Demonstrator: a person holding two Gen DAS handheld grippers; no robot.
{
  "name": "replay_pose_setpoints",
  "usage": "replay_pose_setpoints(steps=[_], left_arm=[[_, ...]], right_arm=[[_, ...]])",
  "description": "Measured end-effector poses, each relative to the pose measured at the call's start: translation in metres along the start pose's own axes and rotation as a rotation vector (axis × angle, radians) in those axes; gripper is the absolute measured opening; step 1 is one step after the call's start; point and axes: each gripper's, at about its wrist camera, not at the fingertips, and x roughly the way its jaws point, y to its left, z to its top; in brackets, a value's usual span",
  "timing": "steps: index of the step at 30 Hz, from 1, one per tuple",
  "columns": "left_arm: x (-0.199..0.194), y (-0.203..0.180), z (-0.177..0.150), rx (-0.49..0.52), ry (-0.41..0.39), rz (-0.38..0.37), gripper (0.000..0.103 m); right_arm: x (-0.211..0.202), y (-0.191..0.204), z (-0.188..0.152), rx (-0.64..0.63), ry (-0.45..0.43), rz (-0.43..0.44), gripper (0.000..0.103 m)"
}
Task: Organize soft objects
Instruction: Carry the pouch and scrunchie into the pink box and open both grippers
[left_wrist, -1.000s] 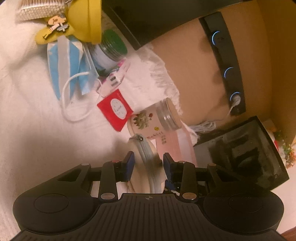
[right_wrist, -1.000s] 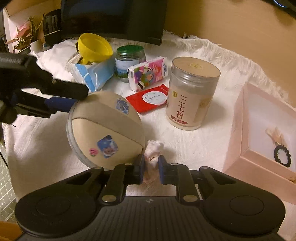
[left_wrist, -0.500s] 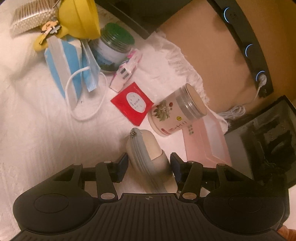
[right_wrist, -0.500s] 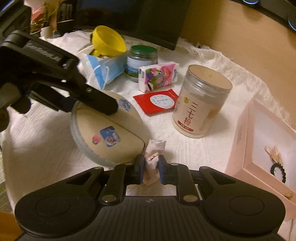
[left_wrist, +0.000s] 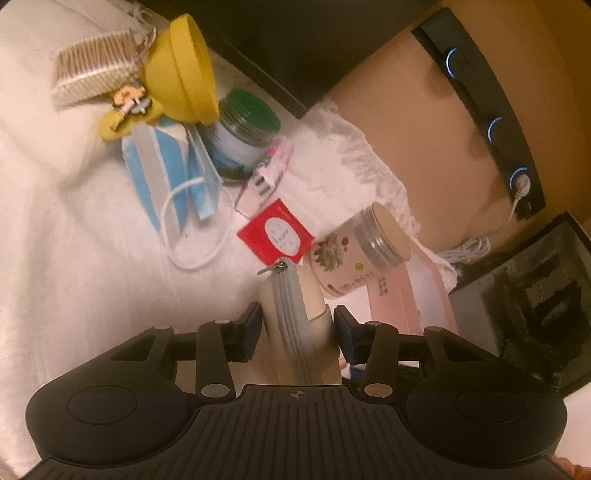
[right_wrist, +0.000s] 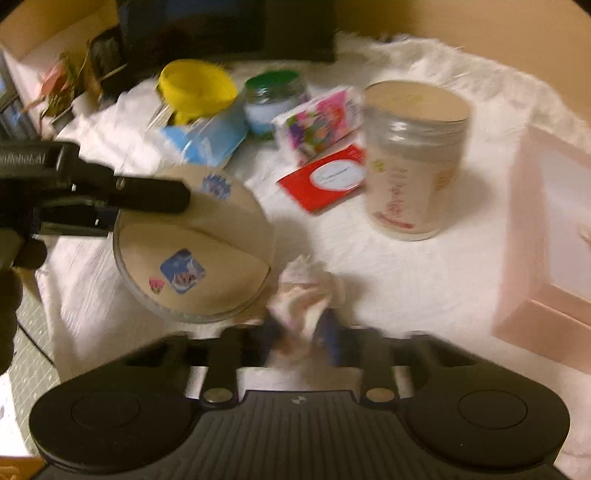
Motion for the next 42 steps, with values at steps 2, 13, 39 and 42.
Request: replay_pose_setpoints(steps=[2, 13, 39, 42], left_arm=[[-0.008, -0.004, 0.008, 0.01, -0.024, -0.011, 0.046], [-0.042, -0.087, 0.114, 0.308, -0.218, -0.006, 0.044], [0.151, -0.23, 0.079, 0.368, 0.092, -0.249, 0.043], [0.126, -0.211, 0.081, 0.351, 0.037, -0.244, 0.043]], right_arm=[[-0.008, 0.004, 0.009, -0.016, -0.023, 0.0, 0.011], [-0.118, -0.021, 0.098, -0.012, -0.36, -0.085, 0.011], [-0.203, -0.19, 0.055, 0.338, -0.403, -0.436, 0.011], [-0.177, -0.194, 0.059, 0.341, -0.351, -0.388, 0.013]])
